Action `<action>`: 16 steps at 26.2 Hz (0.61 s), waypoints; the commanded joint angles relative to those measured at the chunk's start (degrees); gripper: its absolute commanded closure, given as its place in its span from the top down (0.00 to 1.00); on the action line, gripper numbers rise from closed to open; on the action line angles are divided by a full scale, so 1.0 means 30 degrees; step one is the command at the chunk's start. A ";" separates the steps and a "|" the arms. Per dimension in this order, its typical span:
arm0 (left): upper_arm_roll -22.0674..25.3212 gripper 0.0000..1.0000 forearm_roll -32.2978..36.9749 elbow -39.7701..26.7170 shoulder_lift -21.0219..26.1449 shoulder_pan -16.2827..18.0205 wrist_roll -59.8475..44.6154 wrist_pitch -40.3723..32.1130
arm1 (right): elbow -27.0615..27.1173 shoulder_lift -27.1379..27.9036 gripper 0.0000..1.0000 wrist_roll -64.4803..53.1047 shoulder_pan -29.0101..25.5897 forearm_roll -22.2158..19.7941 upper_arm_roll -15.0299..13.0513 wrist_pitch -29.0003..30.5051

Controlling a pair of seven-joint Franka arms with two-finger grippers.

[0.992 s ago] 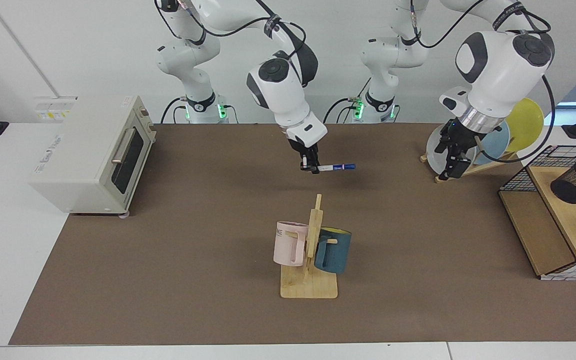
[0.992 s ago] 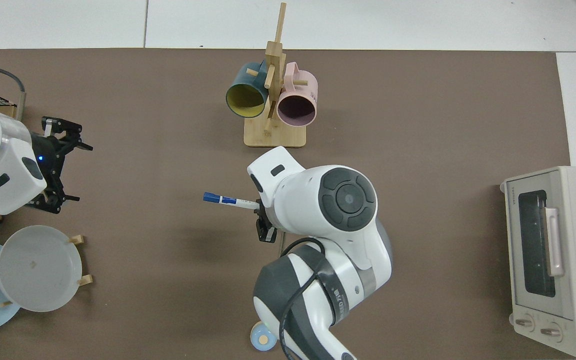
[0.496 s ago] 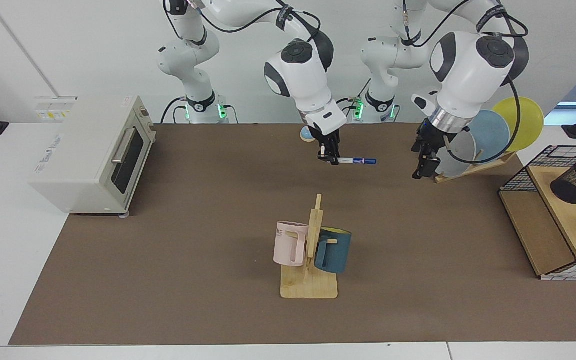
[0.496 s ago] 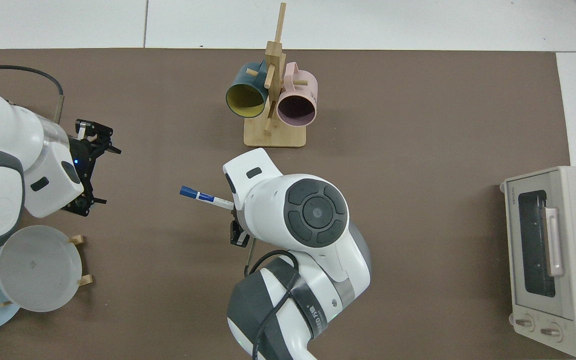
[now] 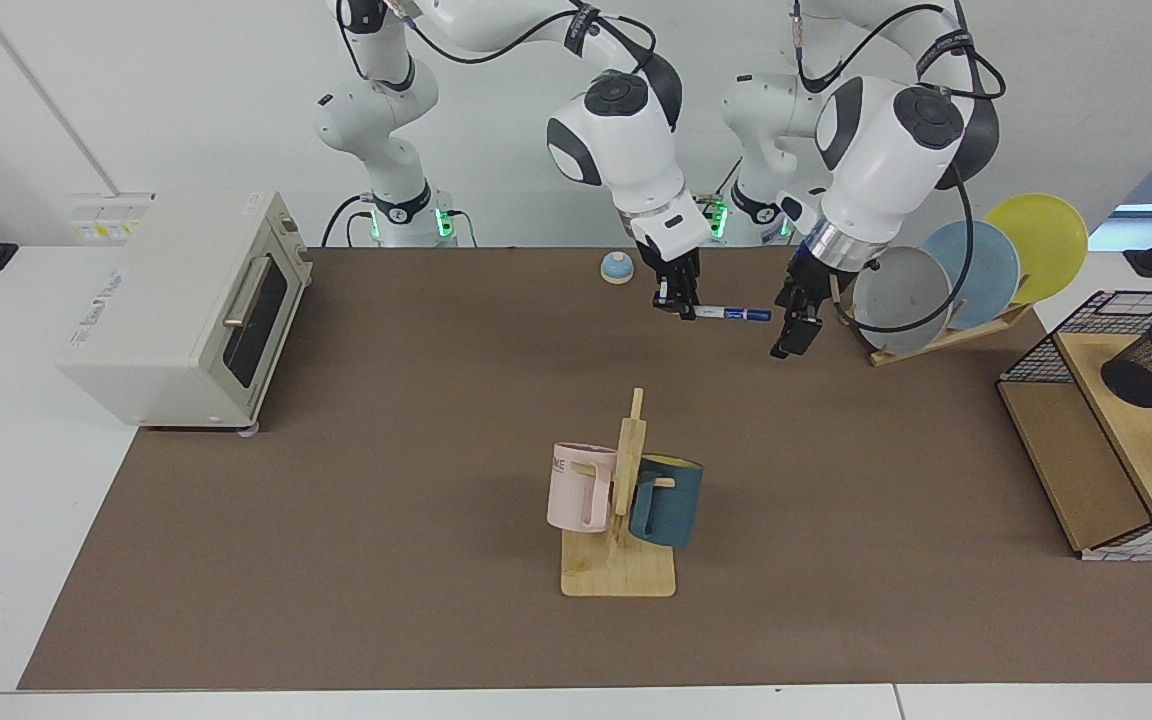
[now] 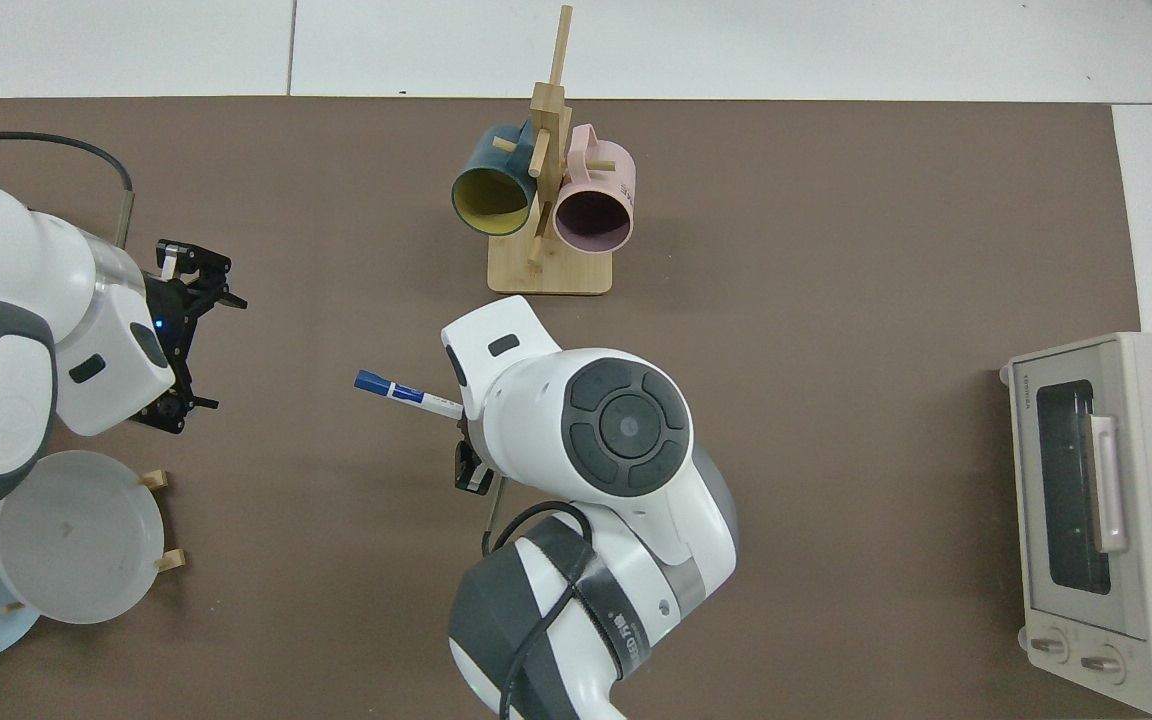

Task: Put markers into pen holder
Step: 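Hold the marker with the right gripper while the left gripper reaches it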

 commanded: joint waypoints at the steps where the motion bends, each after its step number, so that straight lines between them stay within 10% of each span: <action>1: -0.0263 1.00 -0.0325 -0.0926 -0.0776 -0.0206 0.0929 0.0664 | 0.0550 0.0316 0.00 0.0551 0.0000 -0.0265 -0.0055 -0.0340; 8: -0.0263 0.92 -0.0325 -0.0955 -0.0834 -0.0264 0.2453 0.0196 | 0.0550 0.0316 0.00 0.0551 -0.0059 -0.0266 -0.0084 -0.0340; 16: -0.0527 0.49 -0.0325 -0.0926 -0.0922 -0.0704 0.2660 0.0019 | 0.0550 0.0287 0.00 0.0551 -0.0088 -0.0295 -0.0084 -0.0369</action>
